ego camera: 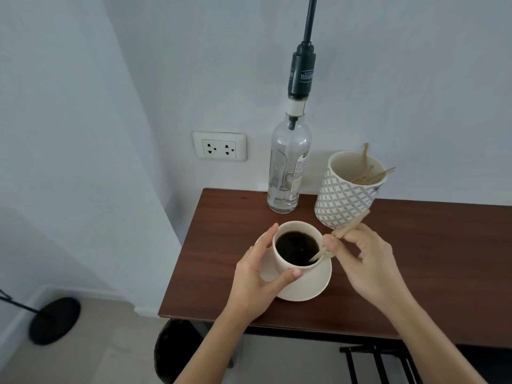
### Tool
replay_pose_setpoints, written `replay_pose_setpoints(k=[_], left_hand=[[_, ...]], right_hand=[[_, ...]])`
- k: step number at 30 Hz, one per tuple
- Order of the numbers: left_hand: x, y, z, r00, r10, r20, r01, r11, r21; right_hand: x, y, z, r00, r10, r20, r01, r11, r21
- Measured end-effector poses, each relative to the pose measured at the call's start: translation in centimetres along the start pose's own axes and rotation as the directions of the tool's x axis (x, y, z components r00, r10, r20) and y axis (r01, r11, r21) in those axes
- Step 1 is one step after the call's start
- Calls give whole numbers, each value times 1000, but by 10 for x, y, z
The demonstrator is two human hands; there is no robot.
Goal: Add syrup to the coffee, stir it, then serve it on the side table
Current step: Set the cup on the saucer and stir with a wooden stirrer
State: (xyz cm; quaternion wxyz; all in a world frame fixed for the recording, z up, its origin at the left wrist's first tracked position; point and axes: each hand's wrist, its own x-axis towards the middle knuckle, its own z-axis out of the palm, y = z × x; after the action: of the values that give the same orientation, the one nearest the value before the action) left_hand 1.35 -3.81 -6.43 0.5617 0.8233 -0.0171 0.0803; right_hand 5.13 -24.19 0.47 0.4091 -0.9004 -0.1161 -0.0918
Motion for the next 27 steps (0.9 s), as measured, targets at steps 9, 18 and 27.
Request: replay_pose_setpoints(k=[9,18,27], left_hand=[[1,1,-1,1000,14,4,-14,1000,-12],[2,0,0,999,34,6,-34,999,-34],[2,2,-1,999,50,-6,-50,998,-49]], right_hand=[[24,-9,14,988,-47,-150,31,994,-108],[13,-18,26,1000,-6,-17,8,993,122],[0,-7,9,998,64,-19,-64,998,13]])
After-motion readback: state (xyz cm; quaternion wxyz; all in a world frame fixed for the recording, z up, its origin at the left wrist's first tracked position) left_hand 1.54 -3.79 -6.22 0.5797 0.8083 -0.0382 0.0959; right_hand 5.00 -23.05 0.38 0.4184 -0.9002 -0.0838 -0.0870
